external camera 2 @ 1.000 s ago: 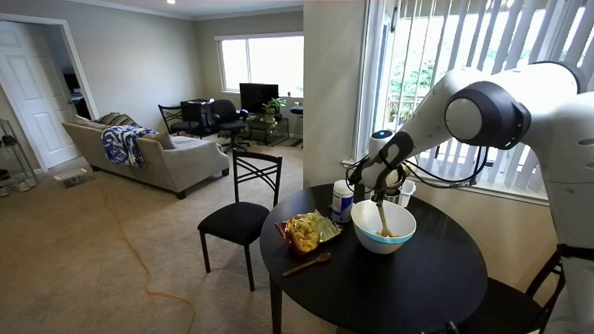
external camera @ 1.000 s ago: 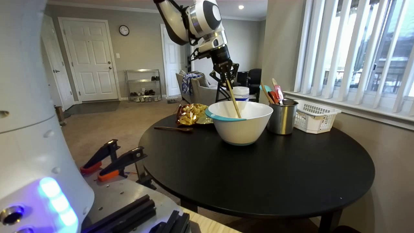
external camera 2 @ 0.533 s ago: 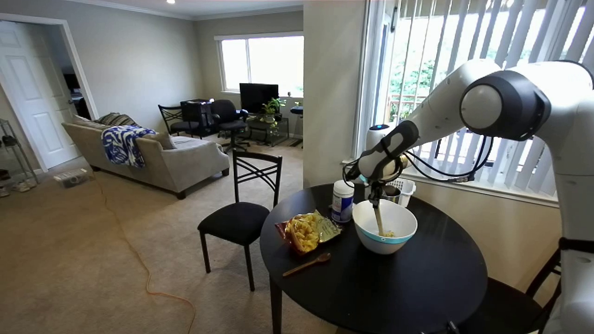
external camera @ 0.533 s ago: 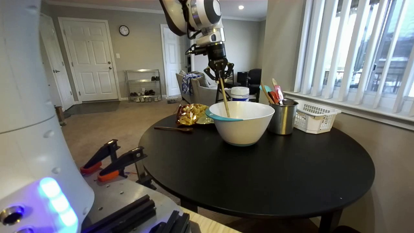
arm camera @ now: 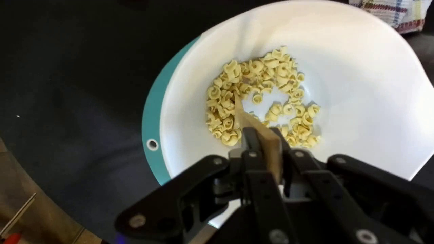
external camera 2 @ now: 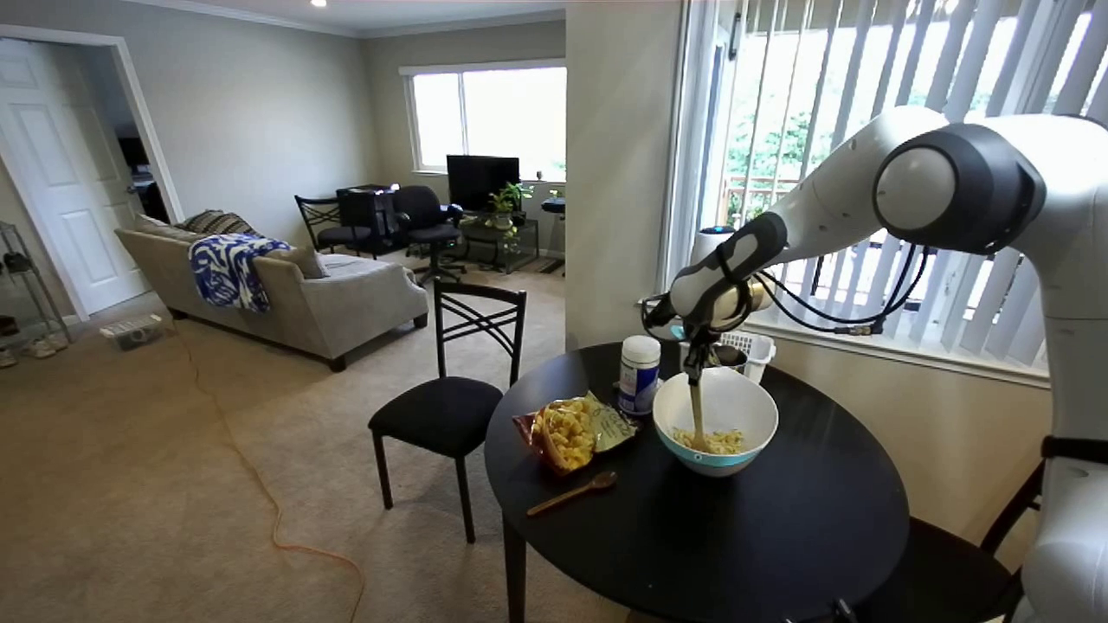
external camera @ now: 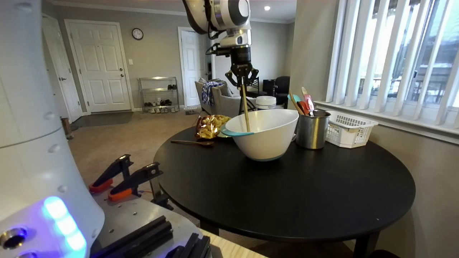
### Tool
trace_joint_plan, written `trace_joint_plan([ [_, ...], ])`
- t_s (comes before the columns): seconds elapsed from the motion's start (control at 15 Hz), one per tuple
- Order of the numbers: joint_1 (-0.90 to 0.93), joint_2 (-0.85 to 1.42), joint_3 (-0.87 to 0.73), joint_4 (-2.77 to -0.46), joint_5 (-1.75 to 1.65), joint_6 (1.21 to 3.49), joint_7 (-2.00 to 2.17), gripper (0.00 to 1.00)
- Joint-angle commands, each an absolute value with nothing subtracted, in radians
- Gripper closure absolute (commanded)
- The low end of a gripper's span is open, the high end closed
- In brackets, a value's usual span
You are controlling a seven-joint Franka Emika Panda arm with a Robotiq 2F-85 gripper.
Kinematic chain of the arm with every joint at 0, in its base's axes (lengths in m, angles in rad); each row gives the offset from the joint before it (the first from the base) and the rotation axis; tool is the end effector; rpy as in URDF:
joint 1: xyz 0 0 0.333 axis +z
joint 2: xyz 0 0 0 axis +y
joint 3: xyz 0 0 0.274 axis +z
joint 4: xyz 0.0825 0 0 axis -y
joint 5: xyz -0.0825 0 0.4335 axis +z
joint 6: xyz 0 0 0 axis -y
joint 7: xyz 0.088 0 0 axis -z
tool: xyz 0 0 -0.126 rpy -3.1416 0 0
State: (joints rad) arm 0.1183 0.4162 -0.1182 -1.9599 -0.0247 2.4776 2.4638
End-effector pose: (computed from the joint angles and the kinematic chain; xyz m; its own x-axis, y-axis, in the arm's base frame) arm 0.6468 -0.0010 0.1803 -0.7569 -0.6523 -0.0394 -0.6451 0.7554 -0.1149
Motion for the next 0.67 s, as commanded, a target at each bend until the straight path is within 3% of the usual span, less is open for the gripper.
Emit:
trace_joint_plan([
  [0.0,0.097,0.414,-0.072,-1.992,0.061,2.513,2.449,0.95],
  [0.6,0.103,0.419,-0.089,-2.002,0.058,2.57,2.481,0.95],
])
